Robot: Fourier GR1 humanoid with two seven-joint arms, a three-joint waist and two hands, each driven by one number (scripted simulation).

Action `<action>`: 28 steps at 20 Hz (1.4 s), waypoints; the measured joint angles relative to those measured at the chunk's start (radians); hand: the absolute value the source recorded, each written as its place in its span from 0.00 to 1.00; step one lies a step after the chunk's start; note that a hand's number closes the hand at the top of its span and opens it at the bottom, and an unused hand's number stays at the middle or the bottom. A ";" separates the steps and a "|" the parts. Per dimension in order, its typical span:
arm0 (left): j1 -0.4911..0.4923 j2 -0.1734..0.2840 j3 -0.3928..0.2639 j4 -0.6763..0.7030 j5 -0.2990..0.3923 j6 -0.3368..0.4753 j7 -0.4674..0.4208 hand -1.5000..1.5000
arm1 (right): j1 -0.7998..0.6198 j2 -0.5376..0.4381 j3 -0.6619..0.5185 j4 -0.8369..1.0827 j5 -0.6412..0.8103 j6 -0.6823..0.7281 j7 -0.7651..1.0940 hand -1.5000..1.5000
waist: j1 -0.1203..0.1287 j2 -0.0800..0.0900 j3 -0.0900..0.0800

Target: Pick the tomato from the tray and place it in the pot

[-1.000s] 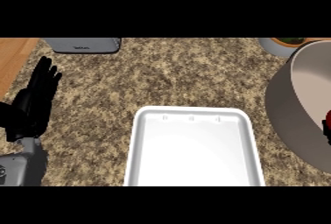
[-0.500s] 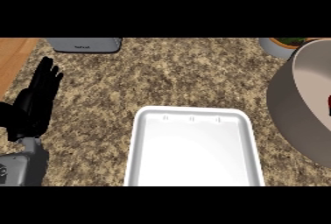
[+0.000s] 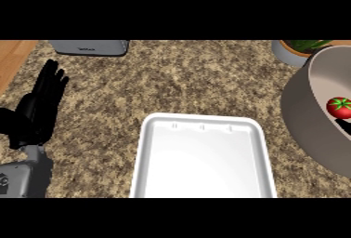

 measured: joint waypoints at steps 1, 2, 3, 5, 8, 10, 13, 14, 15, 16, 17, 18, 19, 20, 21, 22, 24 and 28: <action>0.002 -0.001 -0.001 -0.002 0.000 -0.001 -0.003 0.50 | -0.002 -0.002 -0.001 0.012 -0.015 0.024 -0.011 0.00 | 0.001 -0.001 -0.002; 0.001 -0.003 -0.003 0.002 0.000 -0.001 -0.003 0.50 | -0.005 -0.003 -0.005 0.020 -0.036 0.046 -0.026 0.00 | 0.000 -0.001 -0.003; -0.003 -0.001 -0.002 0.004 -0.003 0.001 -0.001 0.50 | -0.010 -0.003 -0.012 0.027 -0.059 0.066 -0.041 0.00 | -0.001 -0.002 -0.004; 0.004 0.002 -0.002 -0.001 -0.003 -0.002 0.000 0.50 | -0.019 0.002 -0.038 0.034 -0.119 0.102 -0.075 0.00 | -0.003 -0.004 -0.003; 0.003 0.000 0.002 0.004 -0.001 0.001 0.000 0.50 | -0.038 0.015 -0.093 0.042 -0.219 0.144 -0.116 0.00 | -0.010 -0.005 -0.001; 0.000 0.000 0.002 0.004 -0.004 0.004 0.002 0.50 | -0.051 0.023 -0.135 0.048 -0.290 0.171 -0.130 0.00 | -0.014 -0.006 0.001; 0.005 -0.004 -0.002 0.000 -0.011 0.010 0.000 0.50 | -0.069 0.023 -0.195 0.071 -0.389 0.214 -0.147 0.00 | -0.014 -0.005 0.003; 0.008 -0.007 -0.004 -0.006 -0.013 0.015 0.002 0.50 | -0.073 0.018 -0.217 0.083 -0.423 0.231 -0.155 0.00 | -0.013 -0.005 0.004; 0.008 -0.005 -0.003 -0.007 -0.012 0.012 0.002 0.50 | -0.076 0.013 -0.236 0.096 -0.451 0.244 -0.162 0.00 | -0.012 -0.004 0.003; -0.002 -0.004 -0.002 -0.001 -0.017 0.018 0.001 0.50 | -0.079 0.005 -0.251 0.108 -0.475 0.256 -0.167 0.00 | -0.014 -0.003 0.003; -0.004 -0.006 -0.004 -0.004 -0.020 0.022 0.007 0.50 | -0.080 -0.012 -0.266 0.125 -0.495 0.272 -0.176 0.00 | -0.013 -0.002 0.004; -0.006 -0.012 -0.007 0.000 -0.023 0.027 0.008 0.50 | -0.074 -0.032 -0.282 0.144 -0.516 0.297 -0.187 0.00 | -0.015 0.000 0.006; -0.005 -0.009 -0.003 0.001 -0.020 0.024 0.005 0.50 | -0.075 -0.057 -0.297 0.166 -0.534 0.319 -0.191 0.00 | -0.014 0.001 0.008; -0.003 -0.005 0.000 0.001 -0.016 0.019 0.006 0.50 | -0.065 -0.087 -0.313 0.188 -0.553 0.351 -0.197 0.00 | -0.015 0.002 0.010; 0.000 -0.004 0.002 0.003 -0.015 0.018 0.000 0.50 | -0.058 -0.112 -0.329 0.216 -0.570 0.376 -0.212 0.00 | -0.015 0.004 0.013; 0.008 -0.006 -0.001 -0.006 -0.018 0.019 0.001 0.50 | -0.045 -0.139 -0.342 0.243 -0.582 0.404 -0.230 0.00 | -0.014 0.006 0.017; 0.010 -0.013 -0.008 -0.010 -0.019 0.020 0.005 0.50 | -0.039 -0.185 -0.357 0.306 -0.598 0.439 -0.259 0.00 | -0.012 0.008 0.021; 0.009 -0.011 -0.002 -0.012 -0.011 0.017 0.010 0.50 | -0.002 -0.293 -0.388 0.451 -0.621 0.534 -0.351 0.00 | -0.010 0.014 0.034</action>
